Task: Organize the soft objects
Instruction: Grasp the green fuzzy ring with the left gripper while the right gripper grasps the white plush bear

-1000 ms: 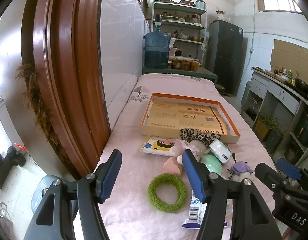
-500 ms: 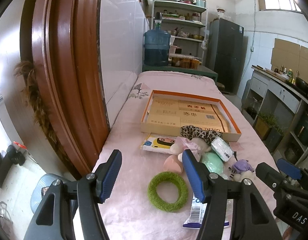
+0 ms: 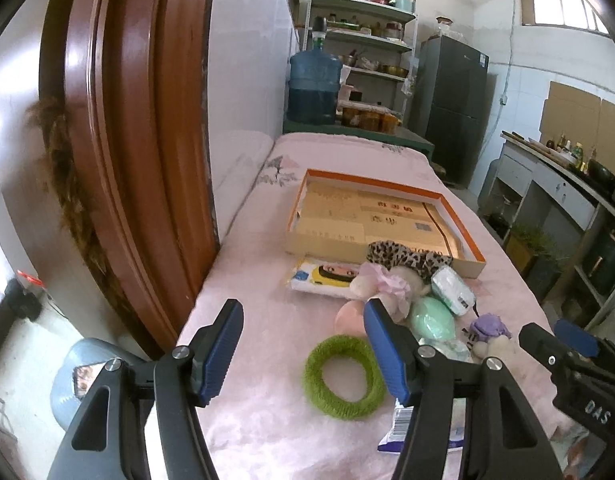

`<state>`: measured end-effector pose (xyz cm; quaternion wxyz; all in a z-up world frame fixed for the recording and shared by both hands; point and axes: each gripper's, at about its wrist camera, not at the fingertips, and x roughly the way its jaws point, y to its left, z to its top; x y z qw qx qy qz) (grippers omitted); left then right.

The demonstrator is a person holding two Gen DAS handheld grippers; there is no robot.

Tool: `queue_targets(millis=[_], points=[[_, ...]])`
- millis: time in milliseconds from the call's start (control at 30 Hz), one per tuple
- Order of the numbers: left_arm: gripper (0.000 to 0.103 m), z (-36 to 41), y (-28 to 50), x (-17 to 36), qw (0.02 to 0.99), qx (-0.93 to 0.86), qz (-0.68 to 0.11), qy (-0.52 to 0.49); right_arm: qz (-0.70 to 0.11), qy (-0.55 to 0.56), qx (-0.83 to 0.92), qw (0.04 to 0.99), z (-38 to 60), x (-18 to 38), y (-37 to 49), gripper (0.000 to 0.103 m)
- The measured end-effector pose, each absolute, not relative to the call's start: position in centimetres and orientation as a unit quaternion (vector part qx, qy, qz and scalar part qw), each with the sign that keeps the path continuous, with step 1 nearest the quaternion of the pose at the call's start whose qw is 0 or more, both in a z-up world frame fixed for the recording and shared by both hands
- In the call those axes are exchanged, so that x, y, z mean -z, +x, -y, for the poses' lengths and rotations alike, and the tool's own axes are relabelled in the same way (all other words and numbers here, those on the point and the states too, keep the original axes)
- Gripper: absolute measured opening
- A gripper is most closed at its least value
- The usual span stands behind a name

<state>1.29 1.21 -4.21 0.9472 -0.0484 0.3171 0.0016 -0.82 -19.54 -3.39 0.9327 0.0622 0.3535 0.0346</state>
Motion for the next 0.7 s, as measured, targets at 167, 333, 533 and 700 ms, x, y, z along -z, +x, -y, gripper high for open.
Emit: queue_targets(millis=[167, 333, 533, 700], points=[[0.063, -1.4, 2.1, 6.4, 0.939, 0.018, -0.340, -0.045, -0.366, 0.065, -0.021, 0.928, 20.4, 4.7, 0.2, 0.080], [0.062, -1.1, 3.0, 9.0, 0.927, 0.041, -0.370, -0.045, -0.380, 0.070, -0.008, 0.922, 21.2, 6.0, 1.5, 0.080], [0.059, -1.3, 3.8, 10.7, 0.918, 0.036, -0.392, -0.042, -0.401, 0.073, 0.002, 0.913, 22.0, 7.8, 2.5, 0.080], [0.047, -1.8, 4.7, 12.6, 0.903, 0.041, -0.423, -0.060, -0.416, 0.072, 0.015, 0.906, 22.3, 9.1, 3.2, 0.080]])
